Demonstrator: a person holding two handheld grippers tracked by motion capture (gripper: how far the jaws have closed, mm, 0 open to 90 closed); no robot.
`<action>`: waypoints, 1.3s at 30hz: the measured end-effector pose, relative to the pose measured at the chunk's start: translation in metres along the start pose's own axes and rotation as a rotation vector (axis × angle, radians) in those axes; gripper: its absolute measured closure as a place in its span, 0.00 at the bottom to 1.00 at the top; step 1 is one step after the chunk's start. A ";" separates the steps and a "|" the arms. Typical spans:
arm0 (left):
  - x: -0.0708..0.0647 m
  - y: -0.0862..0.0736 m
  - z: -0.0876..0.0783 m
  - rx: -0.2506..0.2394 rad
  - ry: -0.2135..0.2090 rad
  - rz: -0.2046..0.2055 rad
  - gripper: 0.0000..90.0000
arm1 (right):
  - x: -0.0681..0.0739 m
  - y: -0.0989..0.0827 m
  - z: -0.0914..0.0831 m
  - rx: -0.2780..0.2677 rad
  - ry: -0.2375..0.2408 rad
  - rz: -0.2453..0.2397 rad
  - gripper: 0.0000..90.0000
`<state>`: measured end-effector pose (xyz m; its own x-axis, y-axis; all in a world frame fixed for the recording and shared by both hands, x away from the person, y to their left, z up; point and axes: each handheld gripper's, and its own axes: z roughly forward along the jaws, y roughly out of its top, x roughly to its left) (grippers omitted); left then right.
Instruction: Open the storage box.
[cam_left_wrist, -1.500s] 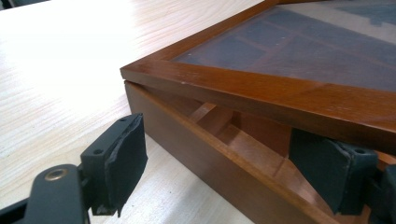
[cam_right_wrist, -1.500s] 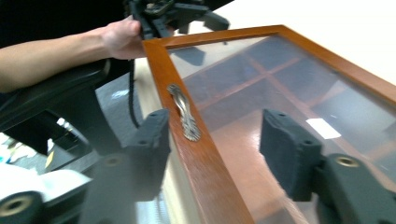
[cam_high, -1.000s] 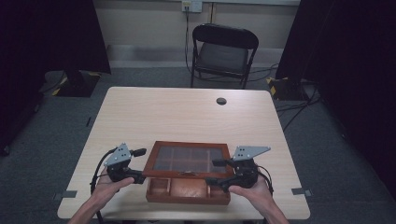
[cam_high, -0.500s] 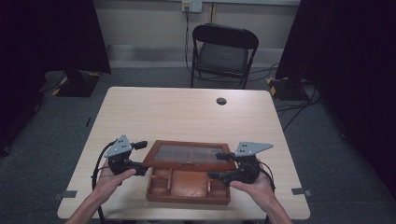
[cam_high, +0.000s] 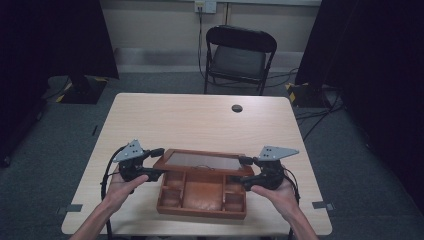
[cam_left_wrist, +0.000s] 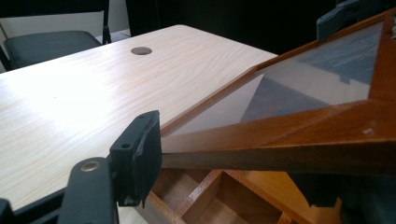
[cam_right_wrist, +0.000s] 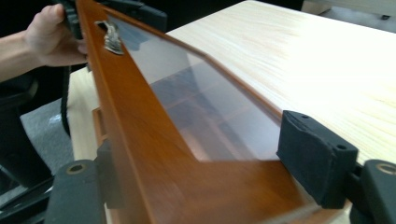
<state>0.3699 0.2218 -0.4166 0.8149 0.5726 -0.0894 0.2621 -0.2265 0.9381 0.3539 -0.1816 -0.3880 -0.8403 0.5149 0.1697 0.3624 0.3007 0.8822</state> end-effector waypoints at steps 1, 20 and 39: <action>0.001 0.000 0.000 -0.004 0.001 -0.003 0.37 | -0.002 0.000 -0.001 -0.003 -0.007 0.005 0.30; 0.004 0.013 0.004 -0.017 -0.007 0.019 0.48 | -0.022 0.006 -0.004 -0.053 -0.029 0.017 0.50; 0.015 0.020 0.014 -0.026 -0.007 -0.007 0.53 | -0.045 0.009 0.006 -0.088 -0.055 0.090 0.46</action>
<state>0.3947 0.2150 -0.4040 0.8167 0.5686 -0.0980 0.2540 -0.2017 0.9459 0.3975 -0.1978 -0.3902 -0.7819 0.5804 0.2274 0.3964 0.1815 0.8999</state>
